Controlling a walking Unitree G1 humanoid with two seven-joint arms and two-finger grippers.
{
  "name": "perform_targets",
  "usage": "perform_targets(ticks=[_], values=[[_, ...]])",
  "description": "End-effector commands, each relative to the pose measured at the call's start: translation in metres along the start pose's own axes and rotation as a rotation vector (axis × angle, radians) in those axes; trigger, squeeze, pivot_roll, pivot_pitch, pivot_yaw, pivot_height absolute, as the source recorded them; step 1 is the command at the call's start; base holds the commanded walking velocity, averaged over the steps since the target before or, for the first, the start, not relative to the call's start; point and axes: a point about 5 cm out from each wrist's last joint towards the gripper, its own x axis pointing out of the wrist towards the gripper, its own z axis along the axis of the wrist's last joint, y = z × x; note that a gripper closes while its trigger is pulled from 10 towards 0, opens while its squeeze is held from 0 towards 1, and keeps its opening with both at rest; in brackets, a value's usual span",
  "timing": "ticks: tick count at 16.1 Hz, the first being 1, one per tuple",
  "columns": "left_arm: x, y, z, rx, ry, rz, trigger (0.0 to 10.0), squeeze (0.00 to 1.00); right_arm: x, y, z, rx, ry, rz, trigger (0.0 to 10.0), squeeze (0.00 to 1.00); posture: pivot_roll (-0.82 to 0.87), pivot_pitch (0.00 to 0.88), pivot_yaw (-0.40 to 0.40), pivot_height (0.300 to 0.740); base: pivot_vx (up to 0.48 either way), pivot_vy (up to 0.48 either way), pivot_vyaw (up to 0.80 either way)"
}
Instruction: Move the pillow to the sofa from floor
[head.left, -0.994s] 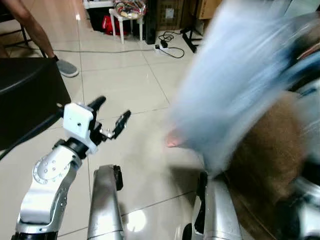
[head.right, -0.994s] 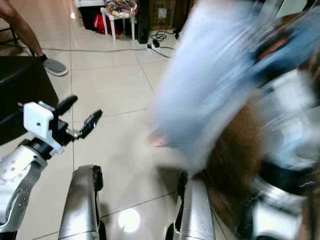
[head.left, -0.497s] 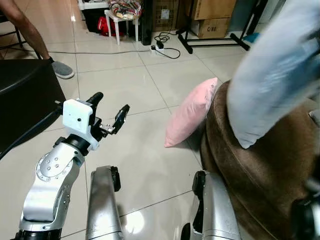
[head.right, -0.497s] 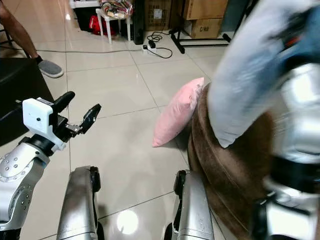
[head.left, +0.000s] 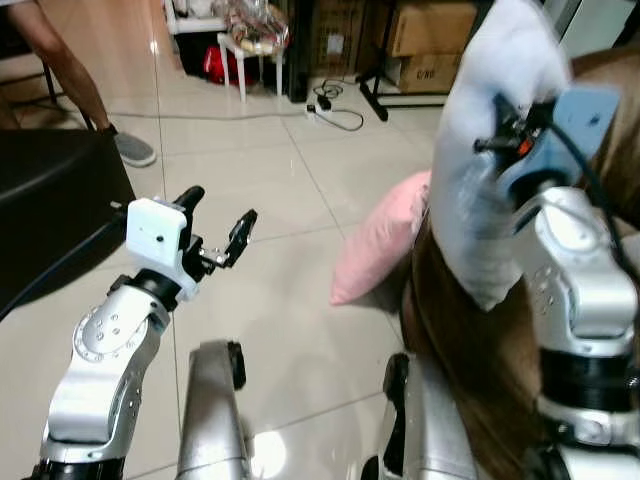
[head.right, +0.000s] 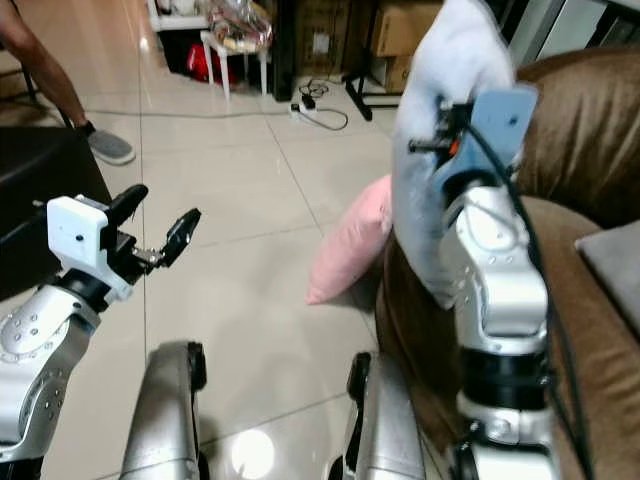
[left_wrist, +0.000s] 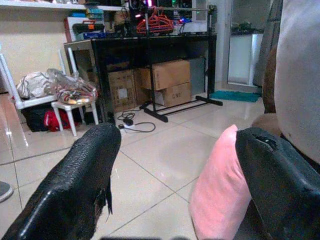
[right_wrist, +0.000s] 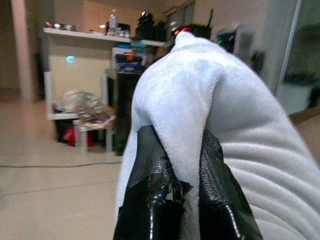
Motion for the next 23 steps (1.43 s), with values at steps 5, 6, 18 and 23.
perform_targets(ticks=[5,6,18,23], values=[[0.003,-0.004,-0.001,0.002,0.008,0.007,10.0,0.0,-0.008,-0.001,-0.015,-0.106,0.039,-0.022,10.0,0.0,0.04,0.0,-0.075,0.549,0.0,0.0,0.0],[0.004,-0.005,-0.002,0.001,0.008,0.008,10.0,0.0,-0.009,0.003,-0.017,-0.184,0.026,-0.006,10.0,0.0,0.04,0.0,-0.076,0.564,0.0,0.0,0.0],[0.004,-0.007,-0.004,0.003,0.01,0.013,10.0,0.0,-0.014,0.007,-0.022,-0.161,0.018,0.004,10.0,0.0,0.04,0.0,-0.079,0.679,0.0,0.0,0.0],[0.003,-0.011,-0.008,0.016,0.025,0.018,10.0,0.0,-0.021,0.001,-0.033,-0.158,0.064,-0.028,10.0,0.0,0.04,0.0,-0.077,0.719,0.0,0.0,0.0]])
